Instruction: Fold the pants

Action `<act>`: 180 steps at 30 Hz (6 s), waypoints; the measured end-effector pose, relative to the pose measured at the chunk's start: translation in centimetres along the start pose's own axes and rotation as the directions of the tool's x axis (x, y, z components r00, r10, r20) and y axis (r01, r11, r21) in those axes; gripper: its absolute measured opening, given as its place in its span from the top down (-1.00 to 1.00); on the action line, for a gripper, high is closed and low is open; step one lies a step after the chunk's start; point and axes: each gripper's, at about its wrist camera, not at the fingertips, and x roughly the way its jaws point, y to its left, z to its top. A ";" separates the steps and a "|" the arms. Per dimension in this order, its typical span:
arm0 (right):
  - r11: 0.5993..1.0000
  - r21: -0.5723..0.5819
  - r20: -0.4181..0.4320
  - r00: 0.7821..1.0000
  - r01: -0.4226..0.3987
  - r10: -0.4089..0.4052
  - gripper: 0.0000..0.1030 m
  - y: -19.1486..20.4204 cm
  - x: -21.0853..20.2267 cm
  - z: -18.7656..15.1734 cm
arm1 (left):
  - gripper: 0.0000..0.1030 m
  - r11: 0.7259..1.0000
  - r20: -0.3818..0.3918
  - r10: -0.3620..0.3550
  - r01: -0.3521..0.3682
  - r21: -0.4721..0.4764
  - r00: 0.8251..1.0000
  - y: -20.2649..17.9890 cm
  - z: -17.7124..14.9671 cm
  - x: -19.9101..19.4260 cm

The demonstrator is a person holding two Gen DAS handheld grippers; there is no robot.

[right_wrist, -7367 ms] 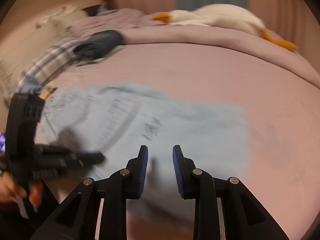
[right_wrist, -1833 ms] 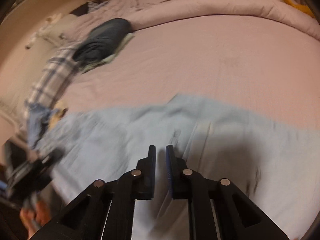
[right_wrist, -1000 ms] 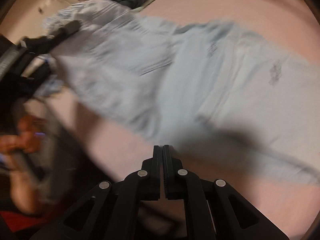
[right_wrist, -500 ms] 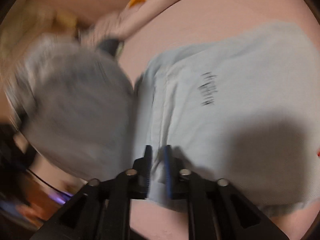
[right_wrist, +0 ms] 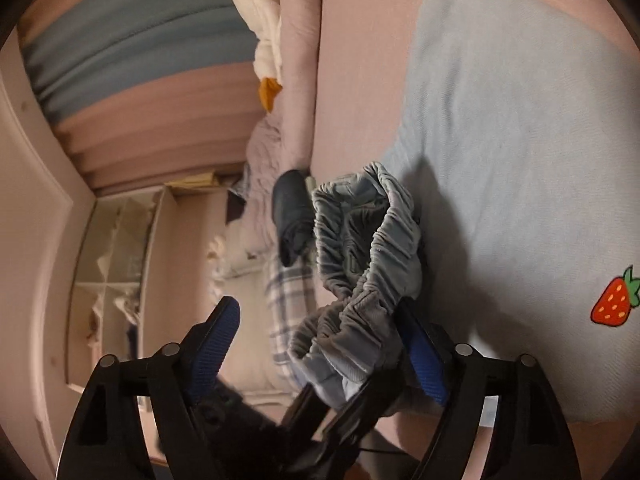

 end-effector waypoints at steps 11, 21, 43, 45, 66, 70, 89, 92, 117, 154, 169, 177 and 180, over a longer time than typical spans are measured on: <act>0.846 -0.310 0.052 0.896 0.434 -0.441 0.31 3.9 3.7 -1.0 | -0.55 0.940 0.126 0.050 -0.005 -0.340 0.991 9.7 -4.0 -8.5; 0.782 -0.408 0.267 0.880 0.472 -0.392 0.35 7.6 -4.3 0.1 | -0.55 0.916 0.121 0.039 0.013 -0.401 0.992 10.4 -4.9 -8.1; 0.658 -0.313 0.431 0.720 0.685 -0.545 -0.16 5.3 -10.2 0.8 | -0.51 0.964 0.060 -0.007 0.023 -0.264 0.998 8.0 2.8 -2.6; 0.620 -0.384 0.454 0.725 0.684 -0.519 -0.12 6.6 -9.6 -0.1 | -0.35 0.970 0.054 -0.056 0.067 -0.235 0.997 7.5 4.7 -1.1; 0.532 -0.622 0.240 0.787 0.574 -0.569 0.00 6.3 -1.3 -0.9 | -0.07 0.896 0.025 -0.141 0.138 -0.423 0.990 13.5 4.6 3.2; 0.544 -0.675 0.187 0.829 0.498 -0.527 -0.06 8.4 2.2 -0.6 | -0.20 0.874 0.026 -0.131 0.128 -0.470 0.991 13.3 1.0 0.9; 0.142 -0.892 0.129 0.543 0.428 -0.830 0.57 6.6 20.7 2.3 | 0.62 0.823 -0.039 -0.247 0.188 -0.535 0.968 9.2 -6.8 -0.1; 0.163 -0.875 0.130 0.547 0.455 -0.827 0.57 6.4 20.6 2.4 | 0.62 0.831 -0.036 -0.238 0.184 -0.525 0.971 8.9 -7.7 -0.7; -0.014 -0.767 0.451 0.524 0.641 -0.723 0.29 4.5 1.1 -9.3 | 0.03 0.986 -0.081 0.133 -0.140 -0.088 0.988 2.1 -0.6 3.4; 0.002 -0.661 0.526 0.466 0.750 -0.711 -0.10 5.0 -1.1 -4.2 | -0.05 0.966 -0.115 0.234 -0.244 -0.082 0.965 3.0 -3.0 1.9; 0.560 -0.471 0.352 0.727 0.681 -0.589 -0.20 3.9 -10.4 -1.2 | -0.07 0.958 -0.089 0.200 -0.214 -0.188 0.976 4.0 -3.0 -0.3; 0.606 -0.423 0.334 0.738 0.673 -0.587 -0.20 3.1 -11.4 -1.7 | -0.08 0.958 -0.095 0.198 -0.213 -0.190 0.976 4.0 -3.0 -0.2; 0.622 -0.421 0.310 0.749 0.660 -0.585 -0.27 3.0 -11.2 -1.2 | -0.09 0.958 -0.101 0.190 -0.207 -0.197 0.977 4.3 -3.0 -0.2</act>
